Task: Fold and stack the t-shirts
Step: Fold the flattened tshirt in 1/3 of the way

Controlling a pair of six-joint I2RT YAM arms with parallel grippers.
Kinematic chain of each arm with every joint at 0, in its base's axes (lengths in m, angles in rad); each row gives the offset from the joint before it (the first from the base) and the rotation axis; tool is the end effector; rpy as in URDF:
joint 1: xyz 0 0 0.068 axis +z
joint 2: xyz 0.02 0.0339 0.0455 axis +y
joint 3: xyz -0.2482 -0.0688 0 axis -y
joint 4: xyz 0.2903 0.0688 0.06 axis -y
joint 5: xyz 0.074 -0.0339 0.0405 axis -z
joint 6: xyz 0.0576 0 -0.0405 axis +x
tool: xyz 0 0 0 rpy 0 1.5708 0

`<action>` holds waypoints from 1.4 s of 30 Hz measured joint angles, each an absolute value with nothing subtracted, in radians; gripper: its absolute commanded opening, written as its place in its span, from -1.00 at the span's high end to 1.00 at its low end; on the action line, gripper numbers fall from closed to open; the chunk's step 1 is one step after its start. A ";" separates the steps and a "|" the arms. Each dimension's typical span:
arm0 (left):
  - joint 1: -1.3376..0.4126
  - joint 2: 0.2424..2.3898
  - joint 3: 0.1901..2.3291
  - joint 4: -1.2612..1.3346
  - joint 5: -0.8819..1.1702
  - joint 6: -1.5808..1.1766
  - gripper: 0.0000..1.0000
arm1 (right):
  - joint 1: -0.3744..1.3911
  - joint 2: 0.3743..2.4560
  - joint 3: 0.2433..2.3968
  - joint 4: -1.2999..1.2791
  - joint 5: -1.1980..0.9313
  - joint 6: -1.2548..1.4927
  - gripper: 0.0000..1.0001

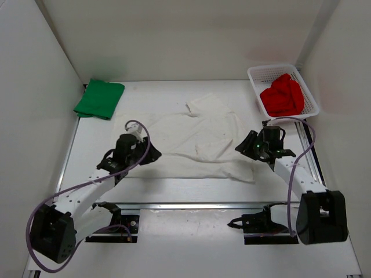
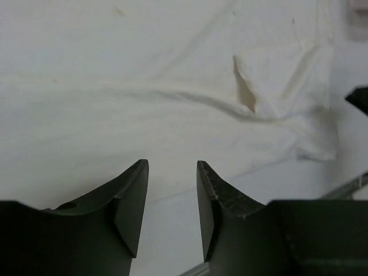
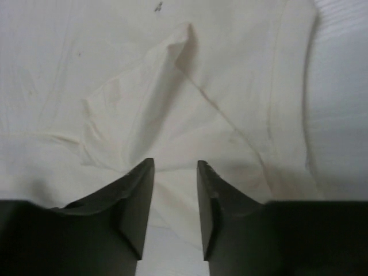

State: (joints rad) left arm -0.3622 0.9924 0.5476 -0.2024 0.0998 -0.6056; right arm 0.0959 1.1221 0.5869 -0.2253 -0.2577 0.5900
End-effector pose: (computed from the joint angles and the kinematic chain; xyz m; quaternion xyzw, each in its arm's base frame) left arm 0.2569 -0.1035 0.1714 -0.0865 0.8902 -0.2466 0.3731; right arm 0.2839 0.0421 0.1513 0.1738 0.8961 0.2427 0.3284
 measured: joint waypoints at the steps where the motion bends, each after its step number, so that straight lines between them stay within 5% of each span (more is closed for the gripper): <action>1: -0.414 1.007 0.528 -0.166 0.115 -0.618 0.02 | 0.079 1.158 0.588 -0.192 -0.270 0.587 0.25; 8: -0.524 1.258 0.560 -0.008 0.174 -0.673 0.06 | 0.039 1.407 0.688 -0.027 -0.335 0.576 0.24; 20: -0.636 1.814 1.140 -0.001 0.232 -0.641 0.15 | 0.016 1.560 0.765 0.054 -0.389 0.555 0.24; 42: -0.667 1.962 1.184 -0.088 0.149 -0.655 0.15 | 0.010 1.652 0.804 0.039 -0.410 0.534 0.34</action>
